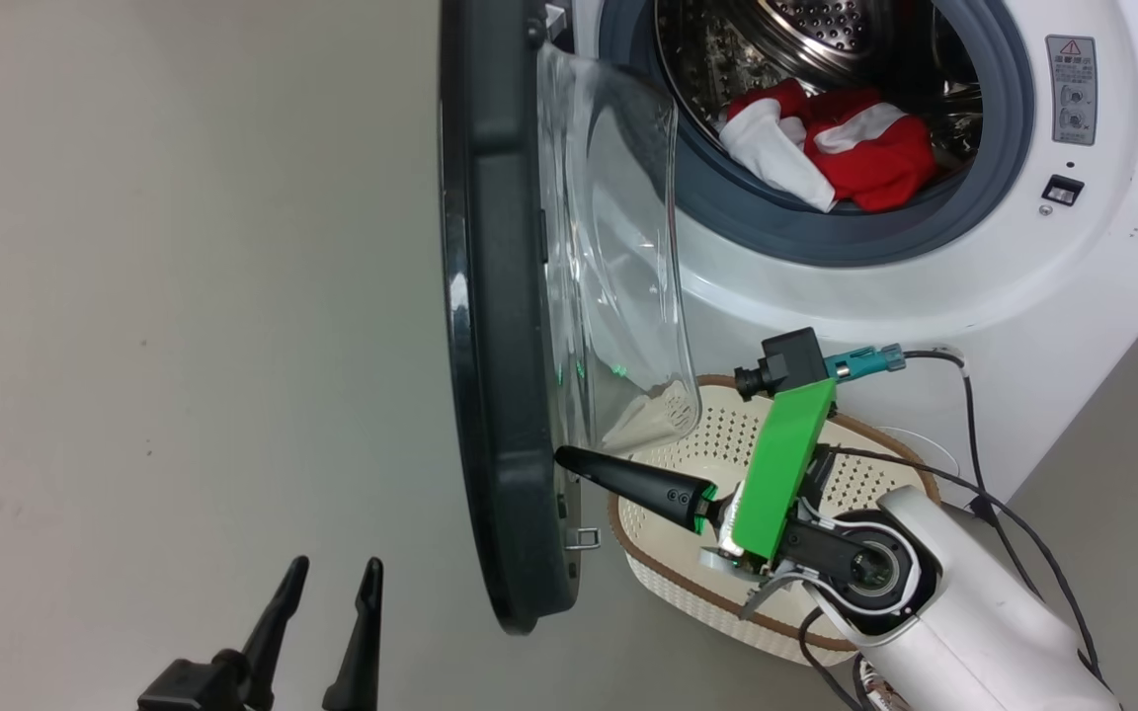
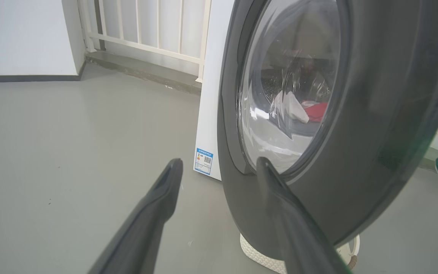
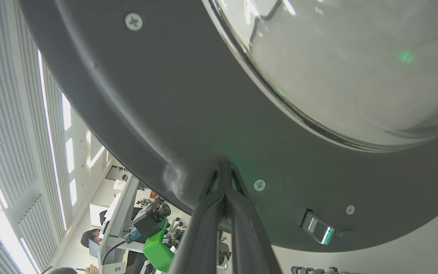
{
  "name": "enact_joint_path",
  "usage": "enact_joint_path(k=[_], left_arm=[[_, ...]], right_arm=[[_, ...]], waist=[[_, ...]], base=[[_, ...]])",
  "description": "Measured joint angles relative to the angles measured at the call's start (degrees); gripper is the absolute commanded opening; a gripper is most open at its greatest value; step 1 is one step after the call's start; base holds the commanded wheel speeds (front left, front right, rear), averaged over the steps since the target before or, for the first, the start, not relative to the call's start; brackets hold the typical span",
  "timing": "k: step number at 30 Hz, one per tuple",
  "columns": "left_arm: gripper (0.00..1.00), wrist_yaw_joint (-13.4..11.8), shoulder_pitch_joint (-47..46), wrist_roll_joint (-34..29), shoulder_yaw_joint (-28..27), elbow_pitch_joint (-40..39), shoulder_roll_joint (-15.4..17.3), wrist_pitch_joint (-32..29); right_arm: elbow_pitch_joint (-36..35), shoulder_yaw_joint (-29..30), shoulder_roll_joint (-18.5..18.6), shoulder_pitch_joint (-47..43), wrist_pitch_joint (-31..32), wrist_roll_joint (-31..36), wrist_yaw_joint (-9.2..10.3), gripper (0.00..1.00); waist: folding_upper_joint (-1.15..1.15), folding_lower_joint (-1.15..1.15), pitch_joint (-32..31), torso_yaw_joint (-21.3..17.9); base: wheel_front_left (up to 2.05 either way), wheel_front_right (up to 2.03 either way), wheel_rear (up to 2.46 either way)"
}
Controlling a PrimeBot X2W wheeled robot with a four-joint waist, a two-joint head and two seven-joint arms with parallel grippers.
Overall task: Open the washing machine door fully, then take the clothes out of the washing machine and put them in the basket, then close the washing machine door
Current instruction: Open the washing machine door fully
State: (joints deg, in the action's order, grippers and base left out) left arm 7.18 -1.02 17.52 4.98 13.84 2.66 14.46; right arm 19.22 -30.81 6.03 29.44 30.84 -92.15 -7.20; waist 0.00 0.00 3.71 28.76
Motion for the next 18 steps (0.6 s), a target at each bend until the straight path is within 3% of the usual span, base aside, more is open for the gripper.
enact_joint_path(k=[10, 15, 18], left_arm=[[1.0, 0.0, 0.0, 0.0, -0.2, -0.5, -0.1, 0.0], [1.0, 0.0, 0.1, 0.0, 0.1, -0.7, -0.1, 0.0], [1.0, 0.0, 0.1, 0.0, 0.2, -0.7, -0.1, 0.0]], right_arm=[[0.5, -0.4, -0.7, 0.0, -0.5, 1.0, 0.0, 0.0], [0.7, -0.4, -0.7, -0.3, -2.3, 2.8, 0.0, 1.0], [0.8, -0.5, -0.2, -1.1, -3.9, 3.6, 0.0, 1.0]], waist=[[0.0, 0.0, -0.2, 0.0], [0.0, 0.0, -0.7, -0.3], [0.0, 0.0, -0.9, -0.5]], base=[[0.0, 0.0, 0.0], [0.0, 0.0, 0.0], [0.0, 0.0, 0.0]])
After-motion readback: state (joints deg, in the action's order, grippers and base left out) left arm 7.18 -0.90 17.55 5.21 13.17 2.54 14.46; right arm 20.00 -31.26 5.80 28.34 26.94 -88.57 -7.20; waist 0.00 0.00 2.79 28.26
